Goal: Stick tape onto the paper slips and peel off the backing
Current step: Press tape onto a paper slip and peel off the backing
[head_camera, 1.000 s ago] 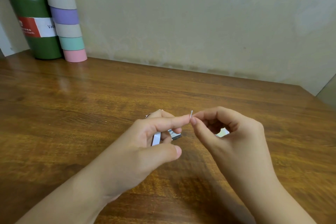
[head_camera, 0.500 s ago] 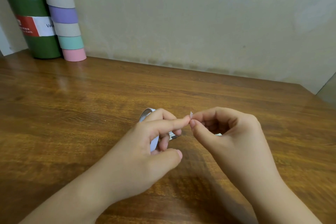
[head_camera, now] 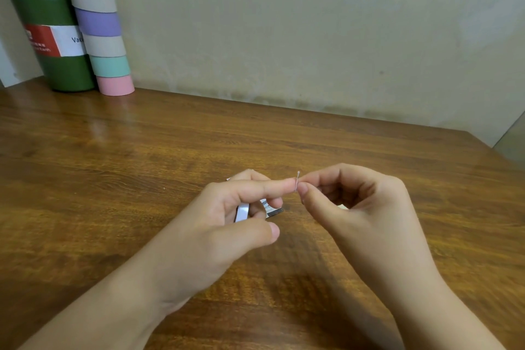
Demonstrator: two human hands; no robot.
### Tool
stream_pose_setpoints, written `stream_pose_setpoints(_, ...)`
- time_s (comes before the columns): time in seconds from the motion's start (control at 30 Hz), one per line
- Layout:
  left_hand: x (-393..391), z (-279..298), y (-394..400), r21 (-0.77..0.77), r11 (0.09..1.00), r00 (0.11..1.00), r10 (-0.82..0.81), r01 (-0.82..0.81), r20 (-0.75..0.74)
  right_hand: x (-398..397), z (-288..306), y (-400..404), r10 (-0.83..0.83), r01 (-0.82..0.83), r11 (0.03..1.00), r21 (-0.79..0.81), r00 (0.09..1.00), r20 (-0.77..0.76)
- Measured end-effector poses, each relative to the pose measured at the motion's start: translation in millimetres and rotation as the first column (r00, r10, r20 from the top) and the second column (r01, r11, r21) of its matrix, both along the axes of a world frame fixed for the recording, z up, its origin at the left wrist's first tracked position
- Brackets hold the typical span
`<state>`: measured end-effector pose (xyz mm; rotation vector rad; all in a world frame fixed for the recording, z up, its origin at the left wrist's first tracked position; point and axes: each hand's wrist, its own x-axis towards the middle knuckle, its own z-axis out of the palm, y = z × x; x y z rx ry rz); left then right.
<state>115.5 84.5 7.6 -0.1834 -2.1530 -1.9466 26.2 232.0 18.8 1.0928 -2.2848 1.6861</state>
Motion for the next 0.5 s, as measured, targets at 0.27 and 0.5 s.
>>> stream_pose_setpoints(0.27, -0.3, -3.1, 0.5, -0.094, 0.995, 0.999, 0.036, -0.035, 0.006, -1.3, -7.0, -1.8, -0.111, 0.13, 0.991, 0.037, 0.943, -0.315)
stream_pose_setpoints(0.5, -1.1, -6.3, 4.1, -0.257, 0.963, 0.997, 0.076, -0.082, -0.03, 1.3, -5.5, -1.9, -0.101, 0.114, 0.992, 0.062, 0.978, -0.185)
